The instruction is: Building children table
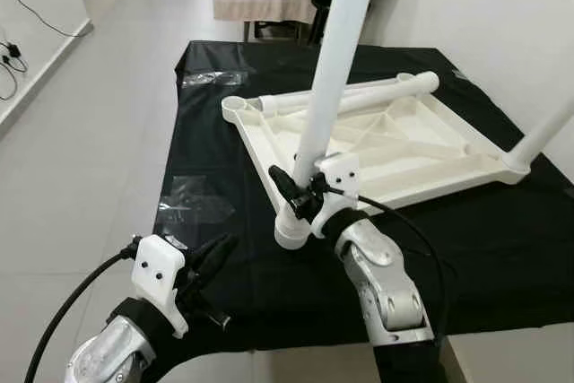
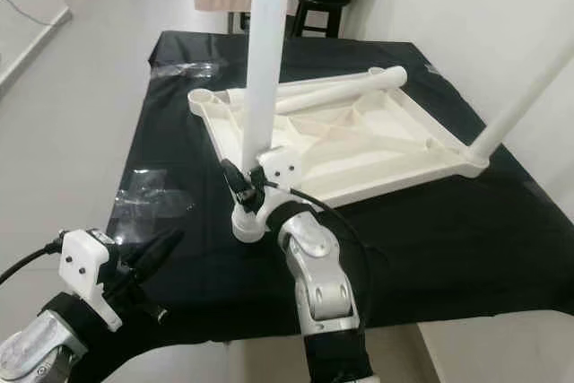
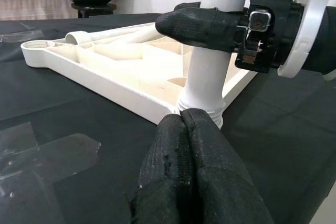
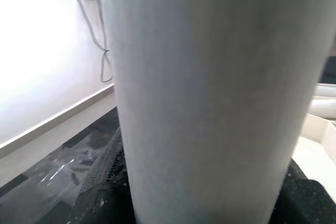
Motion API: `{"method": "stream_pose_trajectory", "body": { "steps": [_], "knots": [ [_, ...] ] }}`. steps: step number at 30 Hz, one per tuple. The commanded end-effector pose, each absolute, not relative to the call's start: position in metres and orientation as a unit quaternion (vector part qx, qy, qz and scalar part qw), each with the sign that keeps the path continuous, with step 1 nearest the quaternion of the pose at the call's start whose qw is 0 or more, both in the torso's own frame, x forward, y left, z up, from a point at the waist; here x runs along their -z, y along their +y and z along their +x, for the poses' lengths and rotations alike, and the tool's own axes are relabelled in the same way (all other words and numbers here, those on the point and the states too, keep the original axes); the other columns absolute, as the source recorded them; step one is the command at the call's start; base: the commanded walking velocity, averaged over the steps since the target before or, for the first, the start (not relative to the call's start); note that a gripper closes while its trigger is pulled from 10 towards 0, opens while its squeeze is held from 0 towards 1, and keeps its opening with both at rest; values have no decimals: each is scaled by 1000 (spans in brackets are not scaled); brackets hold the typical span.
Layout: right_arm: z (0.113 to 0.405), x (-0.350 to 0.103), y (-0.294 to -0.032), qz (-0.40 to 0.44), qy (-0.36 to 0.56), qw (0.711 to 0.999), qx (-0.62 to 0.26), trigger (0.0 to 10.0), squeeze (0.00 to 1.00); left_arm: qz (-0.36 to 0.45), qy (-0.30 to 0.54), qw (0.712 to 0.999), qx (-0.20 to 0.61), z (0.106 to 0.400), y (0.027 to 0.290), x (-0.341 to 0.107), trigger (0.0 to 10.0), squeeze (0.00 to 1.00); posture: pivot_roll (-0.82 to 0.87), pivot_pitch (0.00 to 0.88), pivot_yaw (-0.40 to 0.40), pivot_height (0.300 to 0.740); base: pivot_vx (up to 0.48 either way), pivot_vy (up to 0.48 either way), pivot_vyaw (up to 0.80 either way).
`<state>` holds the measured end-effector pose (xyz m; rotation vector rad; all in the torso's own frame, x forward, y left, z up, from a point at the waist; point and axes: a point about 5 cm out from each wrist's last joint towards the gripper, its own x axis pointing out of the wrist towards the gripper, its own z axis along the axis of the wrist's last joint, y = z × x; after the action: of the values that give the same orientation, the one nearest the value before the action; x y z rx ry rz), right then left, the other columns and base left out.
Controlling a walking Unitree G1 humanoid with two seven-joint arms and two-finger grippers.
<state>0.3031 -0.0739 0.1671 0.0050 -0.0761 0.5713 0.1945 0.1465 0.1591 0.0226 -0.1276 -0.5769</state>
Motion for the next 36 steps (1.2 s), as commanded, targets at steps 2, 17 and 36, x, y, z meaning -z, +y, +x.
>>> {"method": "stream_pose_trajectory", "body": {
  "steps": [2, 17, 36],
  "knots": [
    [294, -135, -68, -8, 59, 955, -292, 10000, 0, 9, -53, 956, 289, 193, 145, -156, 10000, 0, 115, 135, -95, 740, 0, 0, 0],
    [300, -171, -54, -31, 14, 783, -621, 10000, 0, 8, -54, 956, 289, 196, 143, -154, 10000, 0, 130, 114, -107, 740, 0, 0, 0],
    [341, -185, -88, -2, 45, 722, -691, 0, 0, 6, -54, 956, 289, 195, 140, -152, 10000, 0, 141, 100, -113, 740, 0, 0, 0]
  ]
}}
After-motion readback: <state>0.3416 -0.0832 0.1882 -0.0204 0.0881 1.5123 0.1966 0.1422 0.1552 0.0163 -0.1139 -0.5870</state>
